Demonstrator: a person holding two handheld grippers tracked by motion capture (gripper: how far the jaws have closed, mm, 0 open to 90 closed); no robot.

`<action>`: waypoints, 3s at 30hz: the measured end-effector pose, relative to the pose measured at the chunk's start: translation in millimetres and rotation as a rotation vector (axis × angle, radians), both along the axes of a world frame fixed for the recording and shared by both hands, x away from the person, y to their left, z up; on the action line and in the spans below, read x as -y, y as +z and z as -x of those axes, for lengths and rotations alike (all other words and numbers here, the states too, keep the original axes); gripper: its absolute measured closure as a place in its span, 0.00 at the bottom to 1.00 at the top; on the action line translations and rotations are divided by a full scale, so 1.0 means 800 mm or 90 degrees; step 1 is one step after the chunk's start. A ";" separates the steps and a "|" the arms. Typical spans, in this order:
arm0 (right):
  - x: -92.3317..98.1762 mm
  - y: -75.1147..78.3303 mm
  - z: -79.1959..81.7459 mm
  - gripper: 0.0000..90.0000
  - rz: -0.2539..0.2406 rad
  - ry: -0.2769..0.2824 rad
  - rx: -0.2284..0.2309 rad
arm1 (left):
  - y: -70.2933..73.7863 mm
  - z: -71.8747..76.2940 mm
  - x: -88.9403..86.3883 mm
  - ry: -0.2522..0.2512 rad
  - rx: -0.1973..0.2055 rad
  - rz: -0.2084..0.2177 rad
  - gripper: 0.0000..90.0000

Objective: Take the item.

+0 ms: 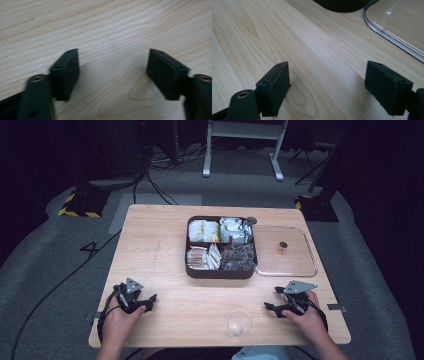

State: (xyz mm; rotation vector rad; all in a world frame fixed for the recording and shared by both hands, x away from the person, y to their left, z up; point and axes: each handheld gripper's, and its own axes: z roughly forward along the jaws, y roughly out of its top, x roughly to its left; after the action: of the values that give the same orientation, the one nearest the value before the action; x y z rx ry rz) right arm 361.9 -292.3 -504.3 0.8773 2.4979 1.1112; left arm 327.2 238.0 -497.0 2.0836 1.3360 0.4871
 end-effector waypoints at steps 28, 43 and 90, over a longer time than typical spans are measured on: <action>0.006 0.000 -0.003 0.26 -0.001 0.017 0.003 | 0.083 -0.048 0.049 -0.054 0.052 0.051 0.36; 0.006 0.000 -0.003 0.26 -0.001 0.015 0.002 | 0.117 -0.107 0.099 -0.105 0.069 0.042 0.40; 0.005 0.000 -0.018 0.28 -0.003 -0.008 0.003 | 0.100 -0.294 0.217 -0.099 0.024 0.036 0.52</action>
State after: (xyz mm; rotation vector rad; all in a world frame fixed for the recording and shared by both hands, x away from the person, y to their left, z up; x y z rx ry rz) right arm 376.0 -295.9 -504.0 0.8897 2.4832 1.1152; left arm 562.4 64.2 -416.7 2.1009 1.1429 0.4149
